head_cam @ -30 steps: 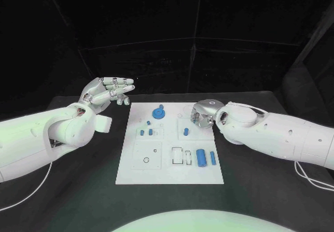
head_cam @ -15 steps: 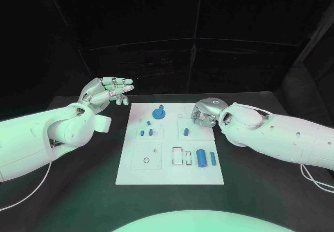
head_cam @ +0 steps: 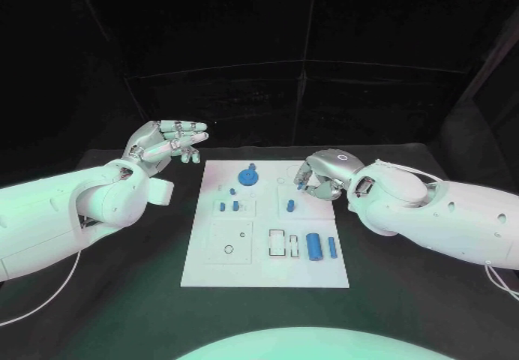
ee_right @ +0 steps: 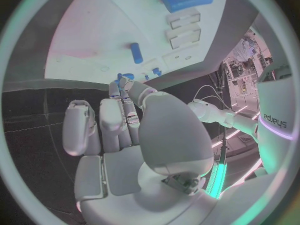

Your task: Assemble the parts on the task board

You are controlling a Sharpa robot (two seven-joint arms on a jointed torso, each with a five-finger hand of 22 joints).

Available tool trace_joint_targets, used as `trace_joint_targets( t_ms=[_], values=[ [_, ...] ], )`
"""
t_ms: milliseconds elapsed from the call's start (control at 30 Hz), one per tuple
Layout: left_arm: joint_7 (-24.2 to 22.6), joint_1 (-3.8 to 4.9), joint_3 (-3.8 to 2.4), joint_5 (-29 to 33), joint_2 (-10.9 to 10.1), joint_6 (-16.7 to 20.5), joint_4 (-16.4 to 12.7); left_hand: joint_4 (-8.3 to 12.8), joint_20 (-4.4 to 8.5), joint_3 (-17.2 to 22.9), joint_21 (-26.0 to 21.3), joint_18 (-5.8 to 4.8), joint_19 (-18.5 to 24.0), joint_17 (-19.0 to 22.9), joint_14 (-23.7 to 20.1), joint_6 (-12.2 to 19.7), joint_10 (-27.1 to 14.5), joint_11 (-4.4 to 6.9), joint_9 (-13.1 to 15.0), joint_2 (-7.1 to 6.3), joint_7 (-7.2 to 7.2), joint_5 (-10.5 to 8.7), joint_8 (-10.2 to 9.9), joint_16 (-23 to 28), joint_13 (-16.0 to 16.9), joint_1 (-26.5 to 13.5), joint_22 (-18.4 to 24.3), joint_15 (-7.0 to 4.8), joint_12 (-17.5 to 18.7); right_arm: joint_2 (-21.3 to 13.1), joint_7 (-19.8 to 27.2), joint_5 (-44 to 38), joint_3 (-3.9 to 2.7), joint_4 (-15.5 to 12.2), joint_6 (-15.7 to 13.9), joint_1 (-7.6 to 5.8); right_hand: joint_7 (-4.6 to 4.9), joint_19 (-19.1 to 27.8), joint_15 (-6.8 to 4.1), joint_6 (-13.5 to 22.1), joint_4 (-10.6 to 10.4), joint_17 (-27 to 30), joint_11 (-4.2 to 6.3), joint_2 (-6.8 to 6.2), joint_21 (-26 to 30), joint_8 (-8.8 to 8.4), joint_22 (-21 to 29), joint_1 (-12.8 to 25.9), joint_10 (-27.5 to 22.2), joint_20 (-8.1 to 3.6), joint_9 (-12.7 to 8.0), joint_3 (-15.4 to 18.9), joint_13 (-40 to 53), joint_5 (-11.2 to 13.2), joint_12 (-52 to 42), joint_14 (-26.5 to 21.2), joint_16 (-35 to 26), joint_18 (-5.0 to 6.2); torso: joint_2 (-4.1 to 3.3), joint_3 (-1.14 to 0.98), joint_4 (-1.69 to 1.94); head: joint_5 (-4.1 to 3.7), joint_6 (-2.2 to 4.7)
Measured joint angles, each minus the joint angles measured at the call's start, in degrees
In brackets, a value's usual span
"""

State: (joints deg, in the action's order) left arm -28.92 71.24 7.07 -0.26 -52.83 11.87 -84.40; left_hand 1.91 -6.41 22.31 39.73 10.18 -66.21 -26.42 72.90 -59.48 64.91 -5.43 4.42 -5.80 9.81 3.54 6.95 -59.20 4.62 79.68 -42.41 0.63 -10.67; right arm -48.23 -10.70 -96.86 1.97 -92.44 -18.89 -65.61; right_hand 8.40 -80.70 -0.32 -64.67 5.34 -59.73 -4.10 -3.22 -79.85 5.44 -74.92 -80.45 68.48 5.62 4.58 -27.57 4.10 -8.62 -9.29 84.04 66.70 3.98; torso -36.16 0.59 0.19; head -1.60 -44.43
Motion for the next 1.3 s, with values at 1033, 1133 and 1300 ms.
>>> trace_joint_targets(
  t_ms=[1033, 1133, 1300],
  values=[
    [0.1, 0.02, 0.01, 0.3, 1.5, 0.0, 0.3, 0.0, 0.0, 0.0, 0.0, -0.02, 0.0, 0.1, -0.4, 0.0, 0.0, 0.0, 0.0, 0.0, 0.0, 0.0, 0.0, 0.0, 0.0, 0.0, 0.0, 0.0, -0.2, 14.6, 1.7, 2.2, 1.33, 3.5, 3.4, 2.01, -0.09, 0.0, 0.0, 0.1, 0.1, 0.2, -0.01, -0.01, 0.0, 0.12, 0.0, 0.0, 0.0, 0.0, 0.0, -0.1, 0.0, 0.1, 0.1, 0.0, 0.2, 0.01, -0.09, 0.08, 0.09, 8.28, -1.79],
    [0.1, 0.02, 0.01, 0.4, 1.7, 0.0, 0.2, 0.0, 0.0, 0.0, 0.0, -0.02, 0.0, 0.1, -0.4, 0.0, 0.0, 0.0, 0.0, 0.0, 0.0, 0.0, 0.0, 0.0, 0.0, 0.0, 0.0, 0.0, -0.2, 15.6, 2.1, 1.9, 1.47, 4.3, 3.9, 2.8, -0.1, 0.0, 0.0, 0.1, 0.2, 0.2, -0.01, -0.01, 0.0, 0.11, 0.0, 0.0, 0.0, 0.0, 0.0, -0.1, 0.0, -0.2, 0.1, 0.0, 0.2, 0.01, -0.09, 0.08, 0.06, 8.7, -1.93],
    [0.1, 0.02, 0.0, 0.5, 1.8, -0.1, 0.1, 0.0, 0.0, 0.0, 0.0, -0.02, 0.0, 0.1, -0.4, 0.0, 0.0, 0.0, 0.0, 0.0, 0.0, 0.0, 0.0, 0.0, 0.0, 0.0, 0.0, 0.0, -0.2, 16.3, 2.6, 1.6, 1.52, 5.2, 4.4, 3.45, -0.1, 0.0, 0.01, 0.1, 0.2, 0.2, -0.01, -0.01, 0.0, 0.1, 0.0, 0.0, 0.0, 0.0, 0.0, -0.1, 0.0, -0.2, 0.1, 0.0, 0.2, 0.01, -0.05, 0.07, 0.02, 8.95, -2.27]
  ],
)
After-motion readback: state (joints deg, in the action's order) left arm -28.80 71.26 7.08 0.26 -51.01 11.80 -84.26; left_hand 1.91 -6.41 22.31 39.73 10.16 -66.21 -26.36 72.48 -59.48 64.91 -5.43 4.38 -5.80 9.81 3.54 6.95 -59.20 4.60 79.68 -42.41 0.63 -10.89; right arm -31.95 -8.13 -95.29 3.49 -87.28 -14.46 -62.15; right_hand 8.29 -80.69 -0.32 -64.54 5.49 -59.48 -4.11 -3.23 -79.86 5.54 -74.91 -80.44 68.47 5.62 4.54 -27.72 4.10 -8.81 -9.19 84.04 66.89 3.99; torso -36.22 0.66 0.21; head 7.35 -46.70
